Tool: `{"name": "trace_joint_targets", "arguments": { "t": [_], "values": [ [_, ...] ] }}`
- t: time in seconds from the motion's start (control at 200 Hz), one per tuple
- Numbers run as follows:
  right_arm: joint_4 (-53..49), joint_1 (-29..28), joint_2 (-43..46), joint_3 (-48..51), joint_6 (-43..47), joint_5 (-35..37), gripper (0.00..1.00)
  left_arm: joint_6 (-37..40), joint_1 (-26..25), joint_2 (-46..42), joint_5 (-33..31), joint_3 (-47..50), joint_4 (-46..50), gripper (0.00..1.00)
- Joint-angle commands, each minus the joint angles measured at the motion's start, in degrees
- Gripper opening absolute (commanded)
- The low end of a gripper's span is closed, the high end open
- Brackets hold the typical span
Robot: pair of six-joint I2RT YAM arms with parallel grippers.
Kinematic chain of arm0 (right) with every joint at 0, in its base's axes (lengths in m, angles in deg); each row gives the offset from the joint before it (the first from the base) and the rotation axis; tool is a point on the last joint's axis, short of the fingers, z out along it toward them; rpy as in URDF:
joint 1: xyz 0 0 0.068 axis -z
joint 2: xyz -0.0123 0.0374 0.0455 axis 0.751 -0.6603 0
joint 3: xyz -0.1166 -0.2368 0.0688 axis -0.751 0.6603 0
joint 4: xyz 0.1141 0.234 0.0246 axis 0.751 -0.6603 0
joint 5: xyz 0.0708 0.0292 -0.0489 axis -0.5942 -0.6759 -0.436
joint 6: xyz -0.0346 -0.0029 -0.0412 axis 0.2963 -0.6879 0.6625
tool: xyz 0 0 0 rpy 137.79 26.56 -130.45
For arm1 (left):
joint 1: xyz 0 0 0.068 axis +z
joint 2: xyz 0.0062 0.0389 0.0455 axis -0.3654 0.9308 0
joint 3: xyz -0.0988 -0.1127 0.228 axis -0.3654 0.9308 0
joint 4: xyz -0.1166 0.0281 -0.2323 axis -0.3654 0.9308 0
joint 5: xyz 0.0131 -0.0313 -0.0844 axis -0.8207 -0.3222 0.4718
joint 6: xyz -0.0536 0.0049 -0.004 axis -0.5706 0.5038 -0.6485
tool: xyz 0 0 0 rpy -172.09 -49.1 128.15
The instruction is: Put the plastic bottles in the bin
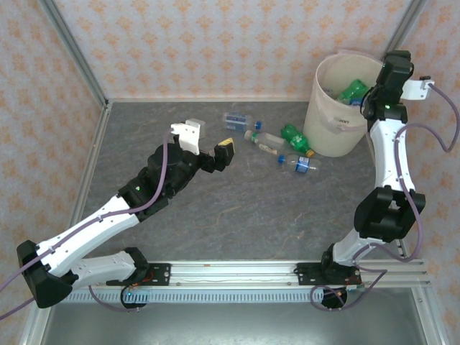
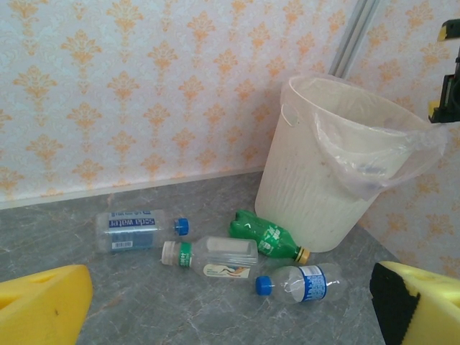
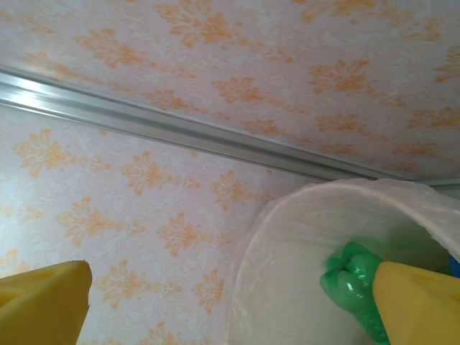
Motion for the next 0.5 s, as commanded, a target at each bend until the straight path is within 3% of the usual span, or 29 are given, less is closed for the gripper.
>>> {"name": "trace_joint_targets", "arguments": {
  "t": [0.0,0.496],
  "values": [
    [-2.4,0.3,1.0,-2.0,4.2,-1.2,1.0,0.4,0.3,1.0,-0.5,-0.1,0.6,0.99],
    [-8.5,-0.3,11.5,1.7,20.9,-11.0,1.0,-2.2,1.4,10.6,0.2,-4.1,0.8,0.99]
  ]
}}
